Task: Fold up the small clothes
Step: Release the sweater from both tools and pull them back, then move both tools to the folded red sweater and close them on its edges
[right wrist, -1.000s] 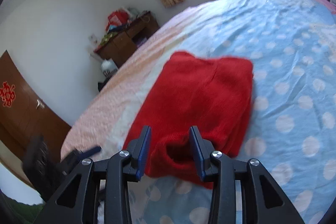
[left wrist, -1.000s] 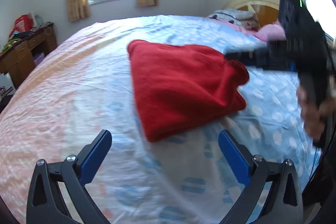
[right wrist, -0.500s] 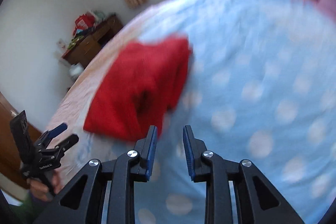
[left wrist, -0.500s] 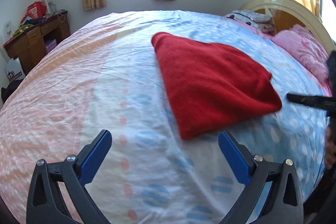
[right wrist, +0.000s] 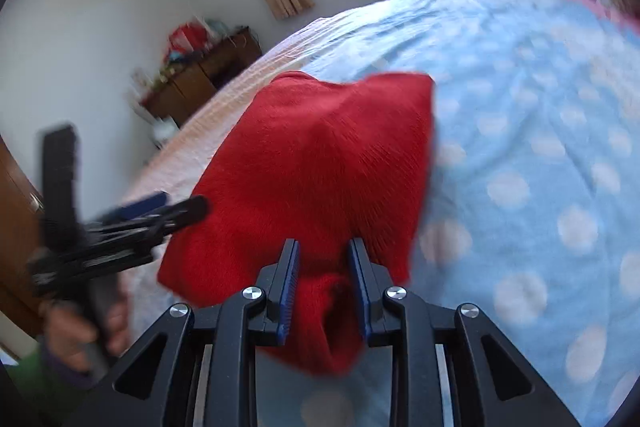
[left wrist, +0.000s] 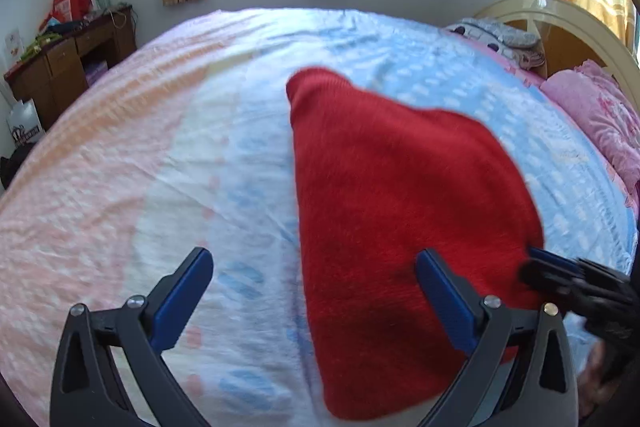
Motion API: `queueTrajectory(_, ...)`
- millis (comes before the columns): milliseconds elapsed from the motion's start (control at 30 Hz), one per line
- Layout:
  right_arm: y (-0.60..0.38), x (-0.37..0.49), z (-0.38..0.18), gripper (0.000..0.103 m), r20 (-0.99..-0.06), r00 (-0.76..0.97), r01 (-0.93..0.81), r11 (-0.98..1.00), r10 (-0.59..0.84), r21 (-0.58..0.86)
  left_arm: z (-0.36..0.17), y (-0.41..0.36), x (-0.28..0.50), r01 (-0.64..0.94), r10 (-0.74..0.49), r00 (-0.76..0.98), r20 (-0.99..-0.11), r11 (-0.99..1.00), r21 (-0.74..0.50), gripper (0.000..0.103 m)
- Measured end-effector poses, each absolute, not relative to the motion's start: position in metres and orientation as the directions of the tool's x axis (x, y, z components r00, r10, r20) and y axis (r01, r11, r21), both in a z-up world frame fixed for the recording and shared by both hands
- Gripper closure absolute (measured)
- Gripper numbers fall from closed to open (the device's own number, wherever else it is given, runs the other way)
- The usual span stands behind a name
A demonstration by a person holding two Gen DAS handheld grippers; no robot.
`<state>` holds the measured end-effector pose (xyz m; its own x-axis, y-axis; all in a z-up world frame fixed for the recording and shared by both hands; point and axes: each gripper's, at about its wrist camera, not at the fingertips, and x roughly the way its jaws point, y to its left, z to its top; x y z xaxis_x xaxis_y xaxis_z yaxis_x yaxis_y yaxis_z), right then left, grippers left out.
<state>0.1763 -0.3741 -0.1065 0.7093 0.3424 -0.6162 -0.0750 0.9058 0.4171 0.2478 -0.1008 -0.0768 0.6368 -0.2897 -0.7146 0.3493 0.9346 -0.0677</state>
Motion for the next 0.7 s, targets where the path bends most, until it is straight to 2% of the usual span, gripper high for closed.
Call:
queueTrajectory(67, -0.388, 0.167, -0.116, 0.077, -0.604, 0.708, -0.048, 0.879, 0.365, 0.475, -0.087, -0.097, 0.250, 0.347, -0.327, 0.613, -0.719, 0.929, -0.127, 0.000)
queueTrajectory(133, -0.390, 0.168, -0.118, 0.067, -0.655, 0.679, 0.010, 0.889, 0.330, 0.458, -0.089, -0.091, 0.253, 0.324, -0.362, 0.591, -0.721, 0.925, -0.198, 0.000)
queueTrajectory(233, -0.393, 0.165, -0.103, 0.068, -0.627, 0.704, -0.010, 0.887, 0.334, 0.462, -0.084, -0.082, 0.256, 0.321, -0.391, 0.561, -0.730, 0.915, -0.244, 0.000)
queueTrajectory(367, -0.393, 0.178, -0.058, 0.068, -0.562, 0.796, -0.003, 0.930, 0.225, 0.368, -0.058, -0.077, 0.261, 0.306, -0.355, 0.634, -0.688, 0.931, -0.198, 0.000)
queueTrajectory(467, -0.385, 0.209, -0.043, 0.068, -0.564, 0.806, -0.010, 0.956, 0.181, 0.293, -0.043, -0.089, 0.279, 0.309, -0.326, 0.654, -0.682, 0.939, -0.152, 0.000)
queueTrajectory(533, -0.387, 0.238, -0.046, 0.068, -0.586, 0.784, -0.031, 0.956, 0.205, 0.293, -0.042, -0.102, 0.294, 0.315, -0.319, 0.652, -0.688, 0.939, -0.137, 0.000)
queueTrajectory(633, -0.386, 0.288, -0.073, 0.068, -0.680, 0.716, 0.016, 0.970, 0.157, 0.241, -0.049, -0.120, 0.312, 0.319, -0.312, 0.645, -0.698, 0.939, -0.125, 0.000)
queueTrajectory(700, -0.391, 0.307, -0.098, 0.068, -0.737, 0.649, 0.030, 0.961, 0.190, 0.274, -0.061, -0.130, 0.320, 0.305, -0.268, 0.640, -0.720, 0.949, -0.082, 0.000)
